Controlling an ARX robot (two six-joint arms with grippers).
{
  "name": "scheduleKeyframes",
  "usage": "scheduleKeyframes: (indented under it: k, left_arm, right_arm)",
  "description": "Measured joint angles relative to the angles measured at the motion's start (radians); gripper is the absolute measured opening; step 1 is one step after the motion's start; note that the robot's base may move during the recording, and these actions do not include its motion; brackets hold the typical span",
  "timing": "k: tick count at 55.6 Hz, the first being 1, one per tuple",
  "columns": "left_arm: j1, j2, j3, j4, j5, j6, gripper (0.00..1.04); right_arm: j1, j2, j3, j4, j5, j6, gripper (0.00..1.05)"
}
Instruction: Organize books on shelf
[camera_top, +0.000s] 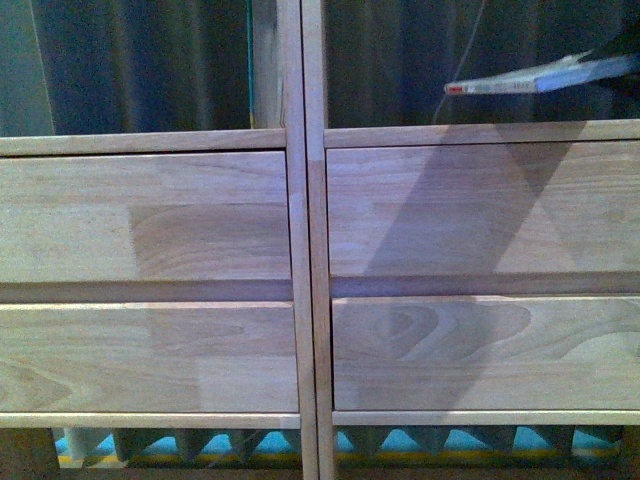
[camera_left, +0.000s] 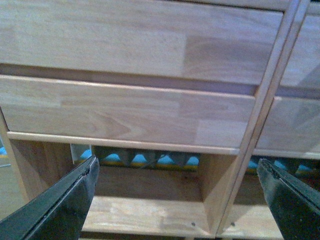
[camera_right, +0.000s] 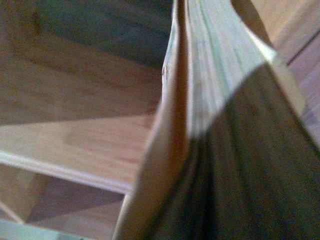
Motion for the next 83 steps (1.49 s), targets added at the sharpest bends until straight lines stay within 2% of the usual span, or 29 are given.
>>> scheduleKeyframes:
  k: [5, 10, 17, 27, 35, 42, 53, 58, 65, 71, 83]
  left_arm:
    - [0.108, 0.154, 0.064, 0.151, 0.064, -0.032, 0.97]
    - [0.171, 0.349, 0.158, 0.319, 0.102, -0.052, 0.97]
    - [0.173, 0.552, 0.285, 0.401, 0.14, -0.076, 0.97]
    - [0.143, 0.827, 0.507, 0.377, 0.204, -0.163, 0.97]
    - [0.077, 1.007, 0.705, 0.305, 0.344, -0.326, 0.97]
    - [-0.018, 1.101, 0.826, 0.369, 0.466, -0.524, 0.97]
    - [-0.175, 1.164, 0.919, 0.476, 0.488, -0.722, 0.97]
    - [-0.276, 1.195, 0.938, 0.6, 0.495, -0.832, 0.97]
    - [-0.391, 1.197, 0.938, 0.739, 0.537, -0.877, 0.97]
    - [-0.423, 1.204, 0.938, 0.832, 0.561, -0.94, 0.97]
    - [-0.425, 1.211, 0.938, 0.983, 0.578, -1.057, 0.97]
  right_arm:
    - [-0.011, -0.069, -0.038, 0.043, -0.06, 0.002, 0.07]
    - [-0.024, -0.167, -0.093, 0.09, -0.148, -0.003, 0.07]
    - [-0.024, -0.236, -0.142, 0.117, -0.212, -0.02, 0.07]
    - [-0.002, -0.27, -0.181, 0.138, -0.241, -0.081, 0.07]
    - [0.029, -0.267, -0.185, 0.148, -0.24, -0.12, 0.07]
    - [0.063, -0.246, -0.182, 0.174, -0.246, -0.134, 0.07]
    - [0.124, -0.171, -0.14, 0.189, -0.229, -0.131, 0.07]
    - [0.182, -0.129, -0.108, 0.186, -0.223, -0.139, 0.07]
    - [0.241, -0.117, -0.099, 0.219, -0.236, -0.126, 0.07]
    - [0.259, -0.117, -0.105, 0.267, -0.286, -0.088, 0.07]
    - [0.26, -0.116, -0.193, 0.448, -0.391, 0.045, 0.07]
